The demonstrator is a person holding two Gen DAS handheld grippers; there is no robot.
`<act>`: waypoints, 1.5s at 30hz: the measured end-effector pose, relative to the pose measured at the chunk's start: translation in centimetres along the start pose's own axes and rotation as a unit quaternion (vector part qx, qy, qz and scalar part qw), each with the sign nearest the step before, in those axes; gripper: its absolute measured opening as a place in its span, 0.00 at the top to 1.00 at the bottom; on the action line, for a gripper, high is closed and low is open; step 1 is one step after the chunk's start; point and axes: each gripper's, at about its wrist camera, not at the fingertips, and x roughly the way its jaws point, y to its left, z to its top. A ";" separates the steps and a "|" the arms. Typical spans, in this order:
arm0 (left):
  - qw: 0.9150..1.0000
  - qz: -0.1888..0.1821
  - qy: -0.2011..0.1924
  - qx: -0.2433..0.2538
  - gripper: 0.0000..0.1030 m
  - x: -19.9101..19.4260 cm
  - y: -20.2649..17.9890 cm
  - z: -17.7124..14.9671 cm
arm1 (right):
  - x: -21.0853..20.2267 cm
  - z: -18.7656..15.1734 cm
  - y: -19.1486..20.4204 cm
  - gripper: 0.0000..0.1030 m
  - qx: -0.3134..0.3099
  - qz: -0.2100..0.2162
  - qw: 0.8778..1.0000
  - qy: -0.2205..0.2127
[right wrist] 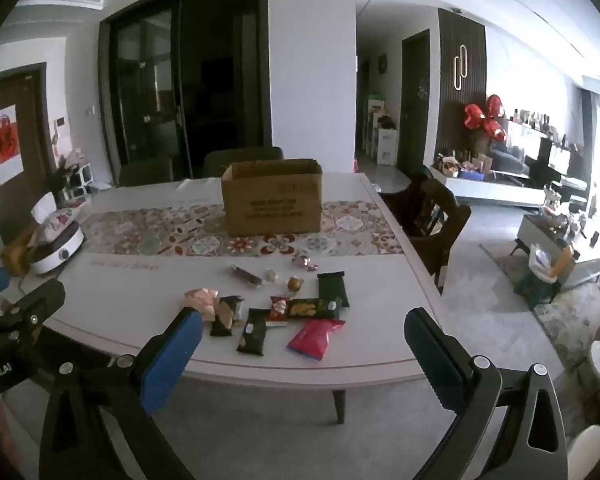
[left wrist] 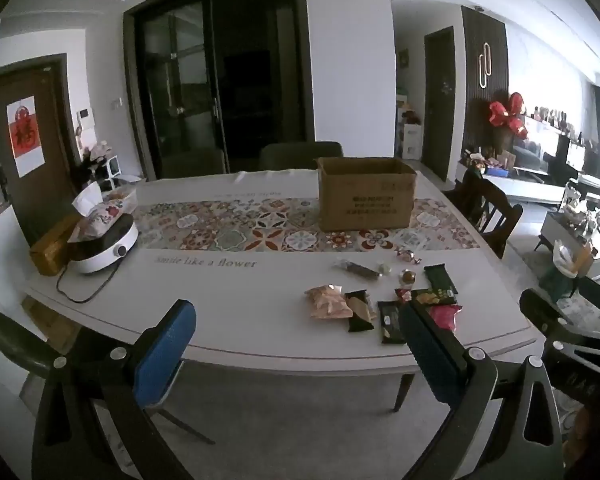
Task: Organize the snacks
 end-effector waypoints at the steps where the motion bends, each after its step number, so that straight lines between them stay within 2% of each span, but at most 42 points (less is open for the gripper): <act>1: 1.000 -0.002 0.000 0.002 0.00 0.0 0.0 0.1 | 0.0 0.0 0.0 0.01 0.003 0.000 1.000 0.001; 2: 1.000 -0.005 0.000 0.003 0.00 0.0 0.0 0.1 | -0.1 0.0 0.0 0.01 0.004 0.000 1.000 0.000; 3: 1.000 -0.006 -0.021 -0.002 0.00 -0.8 0.2 -0.4 | -0.1 0.0 0.1 0.01 0.003 -0.001 1.000 -0.001; 4: 1.000 -0.007 -0.022 -0.003 0.00 -1.1 0.2 -0.5 | 0.5 0.2 0.8 0.01 -0.005 -0.002 1.000 0.012; 5: 1.000 -0.007 -0.023 -0.003 0.00 -1.3 0.3 -0.6 | 0.3 0.1 0.4 0.01 0.002 0.003 1.000 0.007; 6: 1.000 -0.003 -0.010 0.002 0.00 -1.0 -0.2 0.0 | 0.0 0.1 0.5 0.01 0.002 0.003 1.000 0.006; 13: 1.000 0.002 -0.008 0.005 0.00 -1.4 -0.4 0.9 | -0.2 0.1 -0.4 0.01 0.007 0.012 1.000 0.010; 45: 1.000 0.000 -0.011 0.000 0.00 -1.2 -0.6 0.1 | -1.0 0.5 0.0 0.01 -0.008 0.012 1.000 -0.006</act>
